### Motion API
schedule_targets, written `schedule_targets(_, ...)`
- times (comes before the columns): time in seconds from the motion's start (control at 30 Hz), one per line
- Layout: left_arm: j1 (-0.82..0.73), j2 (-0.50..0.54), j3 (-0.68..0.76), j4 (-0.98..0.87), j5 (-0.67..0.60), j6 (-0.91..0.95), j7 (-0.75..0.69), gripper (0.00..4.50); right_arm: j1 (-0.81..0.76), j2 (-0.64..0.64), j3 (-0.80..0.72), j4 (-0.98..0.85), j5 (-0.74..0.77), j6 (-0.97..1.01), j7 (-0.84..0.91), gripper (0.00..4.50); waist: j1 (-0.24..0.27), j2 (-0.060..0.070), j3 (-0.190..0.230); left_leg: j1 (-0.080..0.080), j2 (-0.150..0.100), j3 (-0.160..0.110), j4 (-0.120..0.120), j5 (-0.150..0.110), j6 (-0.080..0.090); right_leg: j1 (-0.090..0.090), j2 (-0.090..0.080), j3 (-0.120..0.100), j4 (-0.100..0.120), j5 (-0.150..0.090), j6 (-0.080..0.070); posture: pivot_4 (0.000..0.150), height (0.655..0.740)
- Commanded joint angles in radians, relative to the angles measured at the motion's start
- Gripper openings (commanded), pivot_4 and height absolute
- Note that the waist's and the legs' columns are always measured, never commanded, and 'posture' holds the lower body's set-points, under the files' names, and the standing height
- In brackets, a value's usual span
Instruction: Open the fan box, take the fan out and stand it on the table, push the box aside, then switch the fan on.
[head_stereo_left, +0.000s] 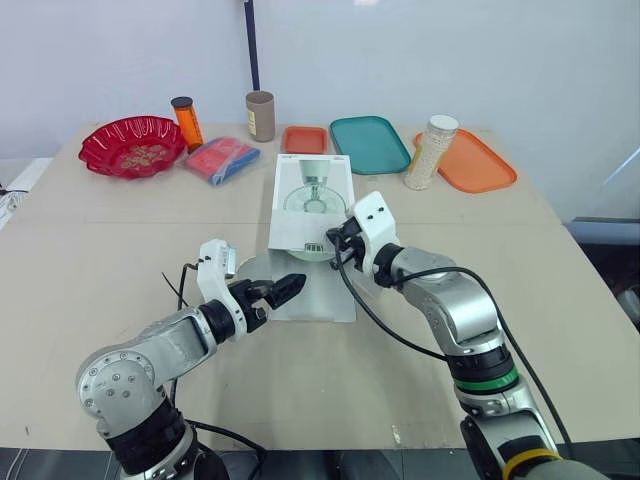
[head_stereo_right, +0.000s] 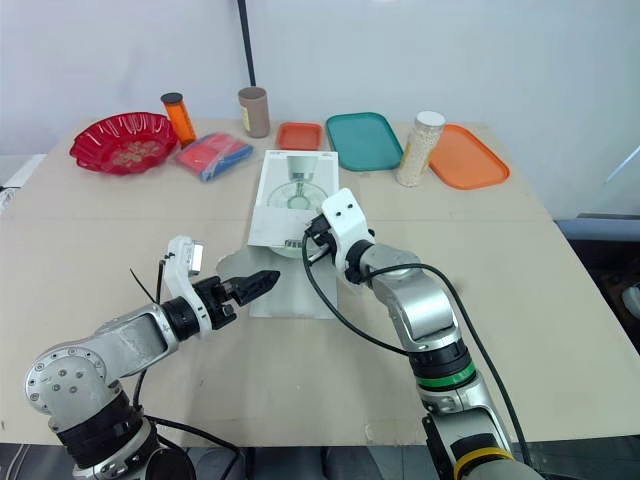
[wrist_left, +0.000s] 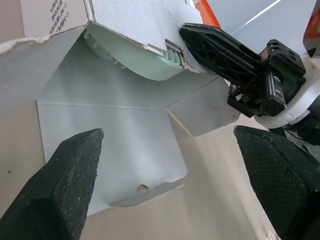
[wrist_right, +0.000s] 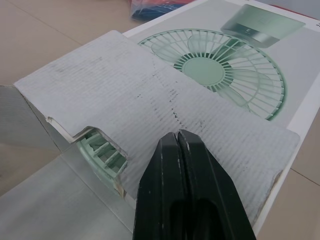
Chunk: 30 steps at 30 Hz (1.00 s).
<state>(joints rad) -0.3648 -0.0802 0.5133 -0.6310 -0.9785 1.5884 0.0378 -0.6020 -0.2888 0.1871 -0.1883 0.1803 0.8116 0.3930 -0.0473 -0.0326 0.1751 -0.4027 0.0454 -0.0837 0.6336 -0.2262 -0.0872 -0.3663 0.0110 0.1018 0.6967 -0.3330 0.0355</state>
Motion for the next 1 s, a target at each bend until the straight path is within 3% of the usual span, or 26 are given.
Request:
schedule_targets(0.03,-0.036,0.047,-0.123,0.055,0.106,-0.112,0.015,4.46,0.015,0.001,0.018,0.037,-0.012,0.04,0.0,0.0,0.0,0.0,0.0,0.0,0.0,0.0,0.0,0.0,0.0,0.0,0.0,0.0,0.0,0.0,0.0,0.15,0.74)
schedule_targets(0.2,-0.025,0.114,-0.249,0.084,0.198,-0.225,-0.009,4.46,0.014,-0.002,0.015,0.034,-0.013,0.043,-0.001,0.0,0.0,0.0,0.0,0.0,0.0,0.0,-0.002,0.001,-0.001,0.0,0.0,0.0,0.0,0.0,0.0,0.15,0.74)
schedule_targets(0.37,-0.03,0.044,-0.277,0.145,0.216,-0.335,-0.014,4.46,0.014,0.002,0.019,0.031,-0.013,0.046,-0.003,0.0,0.001,0.0,0.0,0.0,0.0,0.0,-0.002,0.001,-0.002,0.0,0.0,0.001,-0.001,0.0,0.0,0.15,0.74)
schedule_targets(0.7,0.048,0.054,-0.288,0.14,0.159,-0.439,-0.111,4.46,0.017,0.0,0.02,0.019,-0.014,0.057,-0.006,0.0,-0.001,0.0,0.0,0.0,0.0,0.001,-0.002,0.001,-0.002,-0.001,0.0,0.001,-0.001,0.0,0.0,0.15,0.74)
schedule_targets(1.0,0.088,0.085,-0.292,0.112,0.117,-0.482,-0.114,4.46,0.019,0.001,0.025,0.014,-0.014,0.062,-0.003,0.0,0.0,0.0,0.0,0.0,0.0,0.0,-0.003,0.001,-0.002,-0.001,0.0,0.001,-0.001,0.0,0.0,0.15,0.74)
